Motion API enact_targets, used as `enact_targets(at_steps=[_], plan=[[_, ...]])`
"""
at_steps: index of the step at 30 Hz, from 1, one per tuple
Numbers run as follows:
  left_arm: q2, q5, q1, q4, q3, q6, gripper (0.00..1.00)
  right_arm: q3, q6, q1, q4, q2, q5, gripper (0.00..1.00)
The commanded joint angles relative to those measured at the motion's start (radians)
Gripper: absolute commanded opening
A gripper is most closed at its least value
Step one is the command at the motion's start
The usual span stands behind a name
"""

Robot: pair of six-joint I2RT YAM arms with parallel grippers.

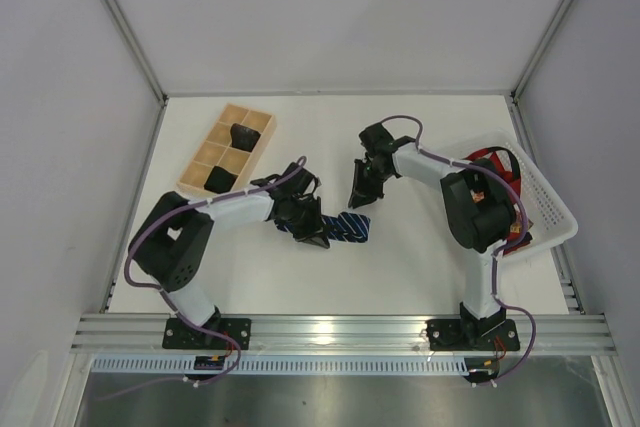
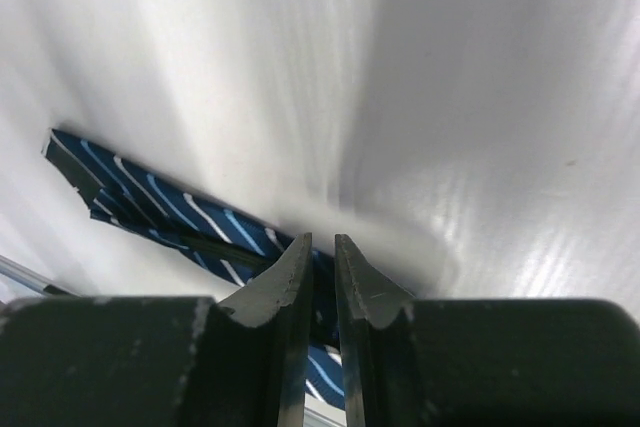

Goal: Roll the ties
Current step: Roll the tie

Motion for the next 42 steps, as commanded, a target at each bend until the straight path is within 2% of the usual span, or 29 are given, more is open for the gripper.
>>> enact_targets(at_steps=[1,5,10,14,17,21,23,27,34,42], plan=[[-0.066,-0.005,-0.003,0.045,-0.045,-0.038,0.02,0.035,-0.065,-0.026,-0.028,0.024,0.028,0.2],[-0.092,-0.028,-0.003,0.023,-0.059,-0.036,0.03,-0.047,-0.067,-0.027,-0.028,-0.001,0.044,0.2],[-0.157,-0.036,-0.003,0.042,-0.125,-0.073,0.06,-0.228,0.011,-0.012,0.054,-0.124,0.027,0.19],[-0.229,-0.043,-0.002,0.075,-0.205,-0.116,0.09,-0.371,0.128,0.046,0.106,-0.241,0.025,0.19],[-0.305,-0.052,0.0,0.107,-0.28,-0.167,0.1,-0.515,0.304,0.091,0.198,-0.35,-0.005,0.19],[-0.395,-0.059,0.001,0.171,-0.372,-0.245,0.07,-0.521,0.33,0.106,0.228,-0.416,-0.03,0.19],[-0.424,-0.052,0.003,0.216,-0.422,-0.277,0.02,-0.523,0.317,0.088,0.214,-0.433,-0.031,0.19],[-0.41,-0.033,0.004,0.418,-0.504,-0.404,0.01,-0.5,0.217,0.049,0.188,-0.4,-0.027,0.19],[-0.257,-0.034,-0.002,0.562,-0.426,-0.455,0.01,-0.463,0.131,0.025,0.18,-0.314,-0.028,0.18],[-0.195,-0.048,-0.023,0.566,-0.39,-0.471,0.0,-0.463,0.142,0.014,0.219,-0.261,-0.051,0.18]])
